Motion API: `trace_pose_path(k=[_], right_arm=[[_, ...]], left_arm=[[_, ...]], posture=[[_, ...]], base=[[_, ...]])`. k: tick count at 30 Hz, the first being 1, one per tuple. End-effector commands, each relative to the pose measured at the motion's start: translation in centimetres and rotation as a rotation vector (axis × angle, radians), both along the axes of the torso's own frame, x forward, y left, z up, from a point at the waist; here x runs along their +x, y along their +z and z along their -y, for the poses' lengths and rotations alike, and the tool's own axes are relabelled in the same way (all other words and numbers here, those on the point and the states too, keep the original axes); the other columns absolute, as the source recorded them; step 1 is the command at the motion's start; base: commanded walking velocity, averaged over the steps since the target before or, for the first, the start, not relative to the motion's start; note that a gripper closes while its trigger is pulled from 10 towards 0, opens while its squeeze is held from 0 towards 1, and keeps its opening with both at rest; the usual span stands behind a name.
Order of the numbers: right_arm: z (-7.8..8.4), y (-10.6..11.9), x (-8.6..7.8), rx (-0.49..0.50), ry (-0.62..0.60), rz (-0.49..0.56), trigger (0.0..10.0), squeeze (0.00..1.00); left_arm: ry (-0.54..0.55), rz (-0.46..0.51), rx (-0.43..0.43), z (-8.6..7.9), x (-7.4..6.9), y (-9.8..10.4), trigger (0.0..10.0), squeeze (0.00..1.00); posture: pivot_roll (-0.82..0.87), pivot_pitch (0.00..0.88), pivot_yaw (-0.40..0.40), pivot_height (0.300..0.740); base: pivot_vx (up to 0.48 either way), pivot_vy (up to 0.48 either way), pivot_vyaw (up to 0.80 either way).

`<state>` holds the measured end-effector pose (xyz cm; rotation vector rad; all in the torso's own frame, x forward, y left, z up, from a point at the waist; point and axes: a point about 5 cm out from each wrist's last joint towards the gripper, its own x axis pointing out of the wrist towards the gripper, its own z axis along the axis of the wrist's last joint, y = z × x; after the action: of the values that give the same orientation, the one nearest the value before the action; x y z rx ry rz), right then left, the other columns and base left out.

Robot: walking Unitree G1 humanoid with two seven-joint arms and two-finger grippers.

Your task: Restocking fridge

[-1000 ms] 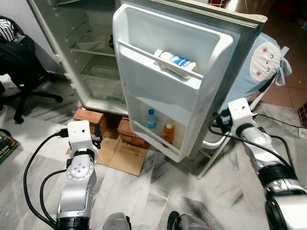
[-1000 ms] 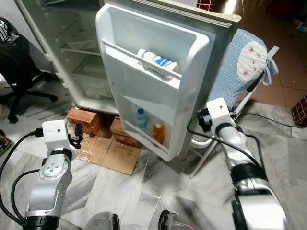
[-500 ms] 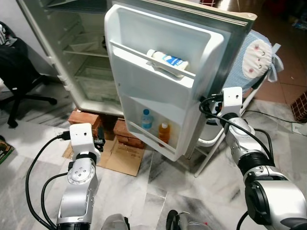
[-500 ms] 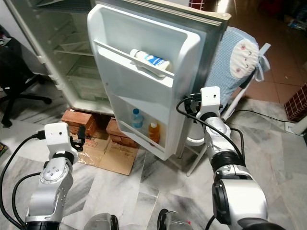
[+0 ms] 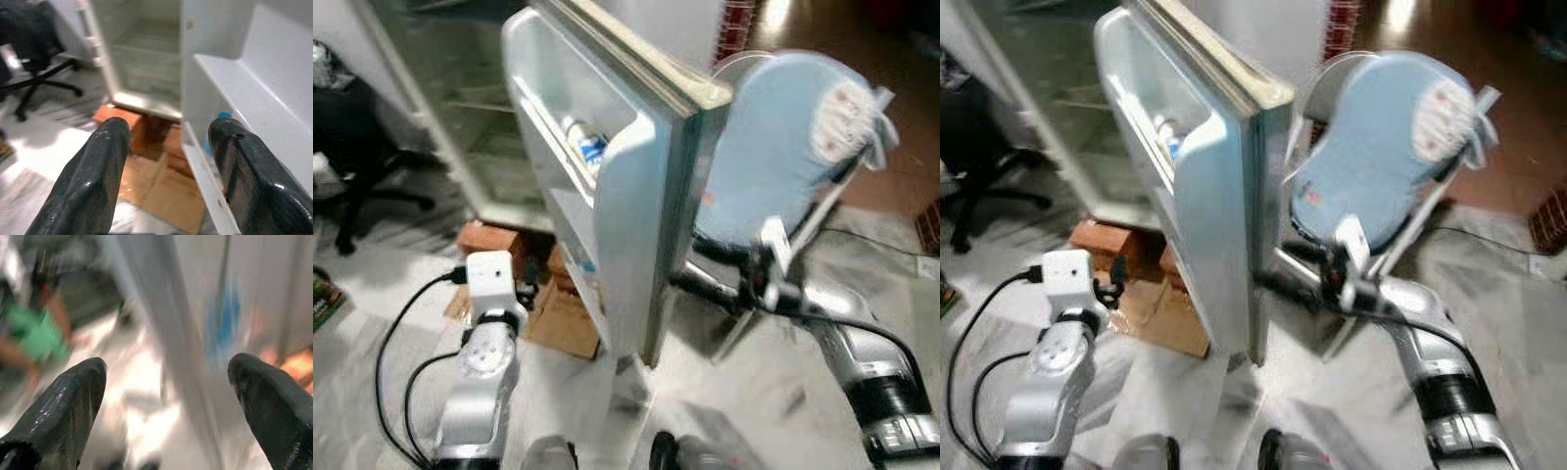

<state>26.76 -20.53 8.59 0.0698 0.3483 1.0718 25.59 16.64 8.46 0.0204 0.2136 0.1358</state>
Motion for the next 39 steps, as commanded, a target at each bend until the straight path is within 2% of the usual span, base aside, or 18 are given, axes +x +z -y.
trace_pose_path(k=[1, 4, 6, 8, 10, 11, 13, 18, 20, 23, 25, 27, 30, 33, 36, 37, 38, 39], right_arm=[[0.9, -0.4, -1.5, -0.078, 0.103, -0.034, 10.0, 0.0], [3.7, -1.5, -2.7, -0.245, 0.09, -0.088, 10.0, 0.0], [4.7, -1.7, -1.8, -0.338, 0.024, -0.064, 10.0, 0.0], [4.8, -1.6, -1.2, -0.368, -0.016, -0.035, 10.0, 0.0], [4.6, -1.2, 0.7, -0.435, -0.133, 0.065, 10.0, 0.0], [4.6, -1.2, 0.7, -0.435, -0.133, 0.065, 10.0, 0.0], [3.2, -0.7, 2.8, -0.474, -0.253, 0.163, 10.0, 0.0], [0.4, -0.9, 4.0, -0.422, -0.297, 0.229, 10.0, 0.0], [-1.8, 0.0, 5.2, -0.284, -0.39, 0.259, 10.0, 0.0], [-3.6, 0.8, 5.8, -0.157, -0.405, 0.257, 10.0, 0.0], [-6.1, 2.4, 6.5, -0.001, -0.426, 0.243, 10.0, 0.0], [-6.8, 2.7, 6.7, 0.021, -0.422, 0.245, 10.0, 0.0], [-9.2, 3.7, 7.2, 0.071, -0.412, 0.263, 10.0, 0.0], [-10.1, 3.9, 7.4, 0.079, -0.417, 0.265, 10.0, 0.0], [-10.5, 4.1, 8.1, 0.078, -0.463, 0.263, 10.0, 0.0], [-10.5, 4.3, 8.2, 0.076, -0.472, 0.268, 10.0, 0.0], [-10.5, 4.7, 8.5, 0.067, -0.495, 0.29, 10.0, 0.0], [-10.4, 4.9, 8.6, 0.07, -0.506, 0.291, 10.0, 0.0]], left_arm=[[0.001, -0.002, 0.001, -0.3, 0.0, 0.0, 10.0, 0.0], [-0.008, -0.007, 0.001, -0.3, 0.1, 0.0, 10.0, 0.0], [-0.021, -0.01, 0.001, -0.1, 0.2, -0.1, 10.0, 0.0], [-0.028, -0.012, 0.0, 0.1, 0.3, -0.1, 10.0, 0.0], [-0.05, -0.019, -0.003, 0.4, 0.4, -0.2, 10.0, 0.0], [-0.05, -0.019, -0.003, 0.4, 0.4, -0.2, 10.0, 0.0], [-0.108, 0.009, 0.001, 1.0, 0.4, 0.1, 10.0, 0.0], [-0.042, 0.065, 0.018, 0.3, 0.1, 0.8, 10.0, 0.0], [-0.005, 0.054, 0.016, -0.3, -0.2, 0.6, 10.0, 0.0], [0.006, 0.047, 0.017, -0.5, -0.2, 0.5, 10.0, 0.0], [0.023, 0.049, 0.021, -0.9, -0.2, 0.4, 10.0, 0.0], [0.037, 0.051, 0.024, -1.1, -0.2, 0.4, 10.0, 0.0], [0.14, 0.05, 0.016, -2.6, -0.4, 0.4, 10.0, 0.0], [0.199, 0.042, 0.001, -3.4, -0.8, 0.3, 10.0, 0.0], [0.24, -0.123, 0.001, -4.4, -2.0, -1.8, 10.0, 0.0], [0.247, -0.191, -0.021, -4.8, -2.5, -2.7, 10.0, 0.0], [0.256, -0.322, -0.011, -5.7, -3.3, -4.4, 10.0, 0.0], [0.251, -0.366, -0.009, -6.0, -3.7, -5.0, 10.0, 0.0]], posture=[[0.07, 0.114, 0.036, 0.74], [0.06, 0.112, 0.044, 0.74], [0.06, 0.109, 0.046, 0.74], [0.06, 0.109, 0.046, 0.74], [0.06, 0.107, 0.048, 0.74], [0.06, 0.107, 0.048, 0.74], [0.06, 0.103, 0.046, 0.74], [0.06, 0.103, 0.04, 0.74], [0.07, 0.102, 0.036, 0.74], [0.07, 0.103, 0.035, 0.74], [0.07, 0.101, 0.032, 0.74], [0.07, 0.1, 0.031, 0.74], [0.08, 0.095, 0.015, 0.74], [0.08, 0.094, 0.009, 0.74], [0.1, 0.091, 0.004, 0.74], [0.1, 0.09, 0.003, 0.74], [0.09, 0.088, 0.003, 0.74], [0.1, 0.088, 0.003, 0.74]], base=[[0.0, 0.0, 0.0], [0.0, 0.0, 0.0], [0.0, 0.0, 0.0], [0.0, 0.0, 0.0], [0.0, 0.0, 0.0], [0.0, 0.0, 0.0], [0.0, 0.0, 0.0], [0.0, 0.0, 0.0], [0.0, 0.0, 0.0], [0.0, 0.0, 0.0], [0.0, 0.0, 0.0], [0.0, 0.0, 0.0], [0.0, 0.0, 0.0], [0.0, 0.0, 0.0], [0.0, 0.0, 0.0], [0.0, 0.0, 0.0], [0.0, 0.0, 0.0], [0.0, 0.0, 0.0]])
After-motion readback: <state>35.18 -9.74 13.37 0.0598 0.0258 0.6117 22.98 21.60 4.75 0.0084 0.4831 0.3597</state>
